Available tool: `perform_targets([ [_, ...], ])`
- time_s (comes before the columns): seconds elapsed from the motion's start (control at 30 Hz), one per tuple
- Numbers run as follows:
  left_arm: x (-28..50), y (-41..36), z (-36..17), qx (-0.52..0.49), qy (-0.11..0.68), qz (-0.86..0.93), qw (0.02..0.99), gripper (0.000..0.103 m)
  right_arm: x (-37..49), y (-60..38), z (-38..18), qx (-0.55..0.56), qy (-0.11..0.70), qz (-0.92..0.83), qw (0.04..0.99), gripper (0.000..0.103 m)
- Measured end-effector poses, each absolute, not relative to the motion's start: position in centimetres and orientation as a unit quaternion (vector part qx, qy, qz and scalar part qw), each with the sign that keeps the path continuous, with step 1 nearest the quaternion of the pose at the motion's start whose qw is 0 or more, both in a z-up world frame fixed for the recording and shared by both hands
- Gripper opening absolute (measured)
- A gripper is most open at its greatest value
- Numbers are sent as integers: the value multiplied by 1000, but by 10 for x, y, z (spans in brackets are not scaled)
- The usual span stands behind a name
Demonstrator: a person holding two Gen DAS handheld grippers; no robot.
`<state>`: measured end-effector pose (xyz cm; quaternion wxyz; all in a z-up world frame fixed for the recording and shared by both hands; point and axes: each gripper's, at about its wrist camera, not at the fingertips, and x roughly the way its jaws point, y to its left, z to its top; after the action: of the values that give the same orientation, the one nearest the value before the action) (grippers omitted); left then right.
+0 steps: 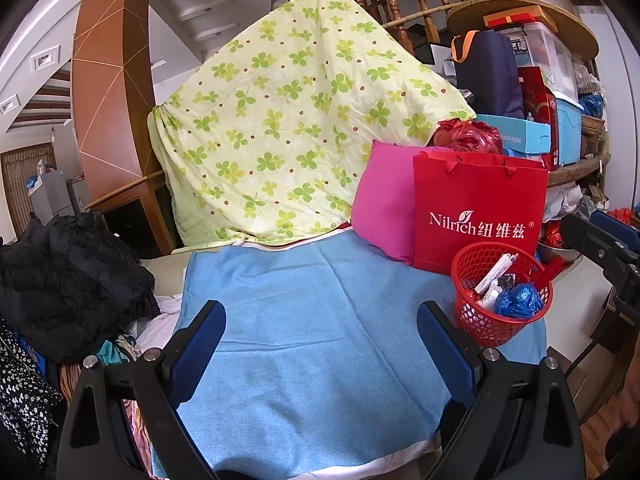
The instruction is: Collect trash
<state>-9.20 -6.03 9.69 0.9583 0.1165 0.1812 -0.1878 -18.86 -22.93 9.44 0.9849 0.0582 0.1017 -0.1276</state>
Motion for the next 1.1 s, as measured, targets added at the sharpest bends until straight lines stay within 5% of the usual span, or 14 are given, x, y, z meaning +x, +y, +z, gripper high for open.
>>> perform_targets([
  [1.1,-78,-66,77,129,209,-193,950,96,-177,-230,71,77,127,-127,981,78],
])
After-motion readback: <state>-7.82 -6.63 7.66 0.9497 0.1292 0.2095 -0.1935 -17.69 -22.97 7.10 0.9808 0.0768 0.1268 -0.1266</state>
